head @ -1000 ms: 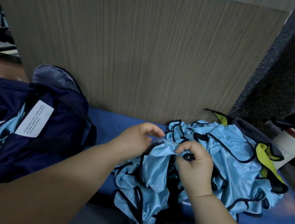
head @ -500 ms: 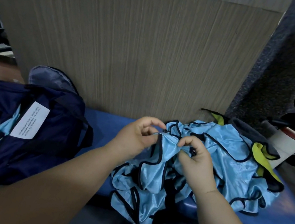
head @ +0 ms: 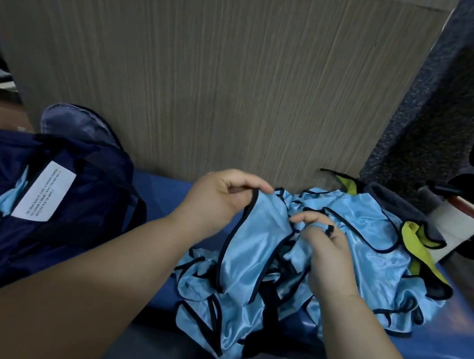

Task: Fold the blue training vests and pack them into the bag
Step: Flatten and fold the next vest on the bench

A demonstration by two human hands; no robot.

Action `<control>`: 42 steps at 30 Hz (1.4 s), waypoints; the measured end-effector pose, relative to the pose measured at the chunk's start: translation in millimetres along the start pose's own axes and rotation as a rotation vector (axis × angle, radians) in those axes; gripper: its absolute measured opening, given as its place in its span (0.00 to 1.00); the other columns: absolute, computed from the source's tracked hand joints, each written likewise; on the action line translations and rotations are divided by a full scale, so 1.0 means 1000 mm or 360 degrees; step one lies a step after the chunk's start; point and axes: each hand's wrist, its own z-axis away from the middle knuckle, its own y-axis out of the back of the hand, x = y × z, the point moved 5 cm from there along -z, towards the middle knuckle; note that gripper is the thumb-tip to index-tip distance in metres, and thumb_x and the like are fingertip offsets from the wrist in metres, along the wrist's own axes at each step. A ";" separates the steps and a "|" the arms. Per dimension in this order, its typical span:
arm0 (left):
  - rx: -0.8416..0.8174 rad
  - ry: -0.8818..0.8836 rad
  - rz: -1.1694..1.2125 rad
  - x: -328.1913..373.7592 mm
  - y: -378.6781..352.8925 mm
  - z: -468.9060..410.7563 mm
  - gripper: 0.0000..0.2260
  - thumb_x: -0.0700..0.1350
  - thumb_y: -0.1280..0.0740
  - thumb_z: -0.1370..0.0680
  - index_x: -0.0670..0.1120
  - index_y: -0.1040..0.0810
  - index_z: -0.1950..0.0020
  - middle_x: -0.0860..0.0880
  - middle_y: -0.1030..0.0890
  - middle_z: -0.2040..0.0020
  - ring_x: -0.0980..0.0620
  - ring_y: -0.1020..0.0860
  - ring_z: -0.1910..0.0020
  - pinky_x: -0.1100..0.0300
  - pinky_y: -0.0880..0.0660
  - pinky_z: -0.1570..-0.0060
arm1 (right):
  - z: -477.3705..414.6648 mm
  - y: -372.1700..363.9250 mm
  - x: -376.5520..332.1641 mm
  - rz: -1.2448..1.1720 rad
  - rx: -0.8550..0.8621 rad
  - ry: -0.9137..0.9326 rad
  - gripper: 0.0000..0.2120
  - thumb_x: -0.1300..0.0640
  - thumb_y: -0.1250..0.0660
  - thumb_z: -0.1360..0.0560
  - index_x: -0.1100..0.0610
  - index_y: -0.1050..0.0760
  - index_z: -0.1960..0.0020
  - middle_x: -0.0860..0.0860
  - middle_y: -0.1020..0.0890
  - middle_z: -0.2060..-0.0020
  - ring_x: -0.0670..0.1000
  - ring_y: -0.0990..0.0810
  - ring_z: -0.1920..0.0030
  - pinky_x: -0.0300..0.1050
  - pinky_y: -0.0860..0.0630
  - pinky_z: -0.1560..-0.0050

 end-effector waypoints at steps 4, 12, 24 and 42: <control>-0.0212 -0.0163 -0.0213 0.009 -0.012 0.003 0.16 0.30 0.36 0.23 0.51 0.16 0.53 0.59 0.17 0.55 0.65 0.20 0.57 0.72 0.26 0.53 | -0.002 0.002 -0.003 -0.0049 -0.0145 0.0004 0.18 0.44 0.29 0.33 0.42 0.19 0.44 0.50 0.20 0.40 0.49 0.23 0.37 0.51 0.29 0.34; -0.0354 0.0012 0.0370 0.021 -0.022 0.003 0.15 0.29 0.38 0.24 0.46 0.19 0.49 0.53 0.16 0.52 0.59 0.19 0.51 0.64 0.22 0.50 | -0.002 -0.009 -0.001 -0.0339 -0.0397 -0.0043 0.20 0.51 0.16 0.47 0.54 0.16 0.58 0.56 0.15 0.60 0.53 0.15 0.60 0.48 0.19 0.56; -0.0608 0.0300 -0.0146 -0.017 -0.037 0.003 0.13 0.45 0.24 0.28 0.49 0.19 0.45 0.53 0.17 0.49 0.61 0.20 0.51 0.70 0.25 0.48 | -0.006 -0.003 -0.006 -0.0099 -0.0102 0.0128 0.06 0.56 0.26 0.33 0.50 0.17 0.56 0.55 0.15 0.54 0.57 0.17 0.50 0.58 0.23 0.40; 0.0094 0.0195 0.0066 0.057 0.050 -0.043 0.08 0.39 0.41 0.19 0.51 0.25 0.51 0.48 0.20 0.53 0.49 0.22 0.52 0.48 0.25 0.43 | -0.026 -0.049 -0.140 0.0677 -0.0305 0.0228 0.13 0.48 0.28 0.36 0.44 0.23 0.52 0.44 0.22 0.57 0.44 0.25 0.62 0.40 0.29 0.58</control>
